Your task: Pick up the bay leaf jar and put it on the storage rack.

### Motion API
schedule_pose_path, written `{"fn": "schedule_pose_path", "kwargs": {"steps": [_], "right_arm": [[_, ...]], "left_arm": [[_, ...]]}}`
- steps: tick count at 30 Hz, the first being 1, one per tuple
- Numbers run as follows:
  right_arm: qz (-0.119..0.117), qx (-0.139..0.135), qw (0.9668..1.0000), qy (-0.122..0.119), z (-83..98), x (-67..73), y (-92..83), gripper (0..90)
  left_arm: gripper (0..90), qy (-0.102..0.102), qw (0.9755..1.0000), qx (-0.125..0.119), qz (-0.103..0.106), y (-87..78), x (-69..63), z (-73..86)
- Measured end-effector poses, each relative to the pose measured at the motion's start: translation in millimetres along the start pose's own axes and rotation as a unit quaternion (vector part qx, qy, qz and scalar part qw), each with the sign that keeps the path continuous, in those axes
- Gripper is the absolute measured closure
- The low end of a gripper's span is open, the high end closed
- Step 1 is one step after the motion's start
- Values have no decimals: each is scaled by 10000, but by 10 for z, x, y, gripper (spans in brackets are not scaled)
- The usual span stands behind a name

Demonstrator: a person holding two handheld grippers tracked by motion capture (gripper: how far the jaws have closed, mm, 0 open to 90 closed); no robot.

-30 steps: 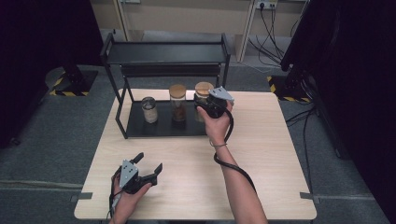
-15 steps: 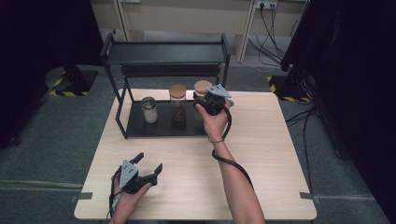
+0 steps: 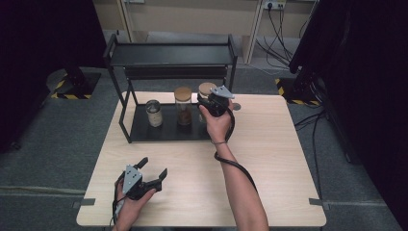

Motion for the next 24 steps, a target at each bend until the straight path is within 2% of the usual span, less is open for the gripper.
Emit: {"fn": "schedule_pose_path", "kwargs": {"steps": [11, 19, 24], "right_arm": [[-3, 66, 10000, -16, 63, 42, 49, 253], [15, 138, 9999, -74, 109, 18, 110, 253], [26, 149, 9999, -21, 124, 0, 133, 253]], "left_arm": [[125, 6, 10000, 6, 5, 1, -2, 1], [125, -10, 10000, 4, 9, 1, 0, 1], [125, -2, 10000, 5, 10, 1, -2, 1]]}}
Point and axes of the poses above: each handheld gripper's, and its own axes: y roughly forward along the jaws, z roughly out of its underside, x roughly to its left, the point moved 10 cm from there along y, roughly forward along the jaws, and after that the axes turned 3 degrees about -z, right-handed, at the moved point
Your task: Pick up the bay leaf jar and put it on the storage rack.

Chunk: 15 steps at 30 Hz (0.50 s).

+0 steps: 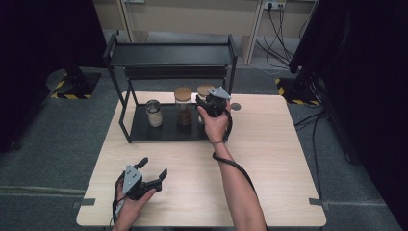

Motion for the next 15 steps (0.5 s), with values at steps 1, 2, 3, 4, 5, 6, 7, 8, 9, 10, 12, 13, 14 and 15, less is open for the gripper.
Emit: {"fn": "schedule_pose_path", "kwargs": {"steps": [1, 2, 3, 4, 5, 6, 7, 8, 9, 10, 12, 13, 14, 15], "right_arm": [[0, 7, 10000, 7, 4, -5, 5, 253], [-1, 11, 10000, -2, 8, -4, 11, 253], [1, 21, 10000, -3, 14, -5, 17, 253], [4, 24, 10000, 12, 20, -7, 23, 253], [8, 38, 10000, 22, 30, -9, 32, 253], [10, 43, 10000, 25, 35, -11, 37, 253], [8, 47, 10000, 25, 41, -11, 42, 253], [6, 58, 10000, 33, 48, -10, 48, 253], [8, 64, 10000, 26, 53, -12, 54, 253], [9, 71, 10000, 16, 58, -14, 60, 253], [10, 77, 10000, 21, 62, -17, 67, 253], [10, 79, 10000, 22, 63, -17, 71, 253], [6, 78, 10000, 23, 63, -16, 74, 253], [-3, 80, 10000, 28, 63, -14, 77, 253]], "left_arm": [[125, -1, 10000, 1, 0, 0, 1, 0], [125, -5, 10000, -2, 1, 0, 1, 0], [125, -6, 10000, -6, 0, 0, 1, -1], [125, -8, 10000, -7, 2, 0, 1, -1], [125, -5, 10000, -5, 2, -1, 1, -1], [125, -17, 10000, -13, 2, 1, -1, -2], [125, -8, 10000, -10, 2, 0, 0, -2], [125, -7, 10000, -8, 2, -1, 0, -1], [125, -7, 10000, -8, 1, -1, 1, -1], [125, -10, 10000, -7, 2, 0, 1, -1], [125, -11, 10000, -6, 2, 0, 1, -1], [125, -11, 10000, -6, 2, 0, 1, -1], [125, -9, 10000, -6, 3, 0, 1, -1], [125, -7, 10000, -4, 3, 0, 1, -1]]}}
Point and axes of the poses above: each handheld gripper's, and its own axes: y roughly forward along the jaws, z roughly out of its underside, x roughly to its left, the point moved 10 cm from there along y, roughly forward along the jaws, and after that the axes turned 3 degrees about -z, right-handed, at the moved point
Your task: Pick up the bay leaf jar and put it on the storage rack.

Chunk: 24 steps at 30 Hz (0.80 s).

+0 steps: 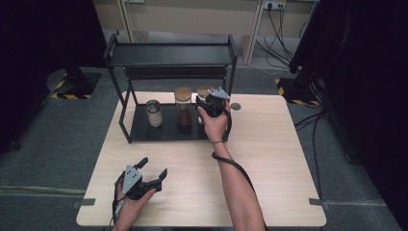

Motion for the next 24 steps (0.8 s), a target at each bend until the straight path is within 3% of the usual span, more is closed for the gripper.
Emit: {"fn": "schedule_pose_path", "kwargs": {"steps": [24], "right_arm": [[19, 39, 10000, -2, -44, 5, 116, 253]], "left_arm": [[125, -9, 10000, -10, 10, -1, 0, -2]]}}
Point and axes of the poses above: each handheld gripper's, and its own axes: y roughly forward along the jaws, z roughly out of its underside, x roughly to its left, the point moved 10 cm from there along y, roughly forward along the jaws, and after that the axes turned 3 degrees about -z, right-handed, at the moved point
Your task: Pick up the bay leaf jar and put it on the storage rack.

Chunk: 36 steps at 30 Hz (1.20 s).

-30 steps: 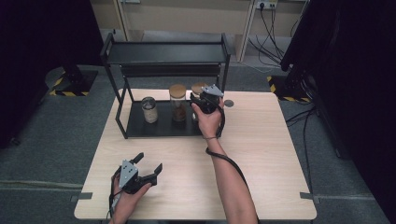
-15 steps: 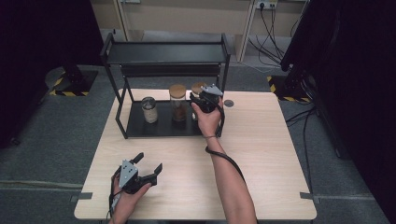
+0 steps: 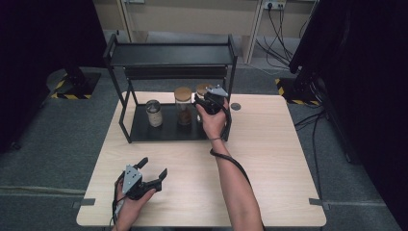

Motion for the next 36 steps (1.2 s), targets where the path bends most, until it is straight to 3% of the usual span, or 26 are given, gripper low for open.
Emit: {"fn": "schedule_pose_path", "kwargs": {"steps": [36], "right_arm": [[63, 30, 10000, 30, 29, -17, 44, 250]], "left_arm": [[125, 45, 10000, 3, -8, 0, -8, 1]]}}
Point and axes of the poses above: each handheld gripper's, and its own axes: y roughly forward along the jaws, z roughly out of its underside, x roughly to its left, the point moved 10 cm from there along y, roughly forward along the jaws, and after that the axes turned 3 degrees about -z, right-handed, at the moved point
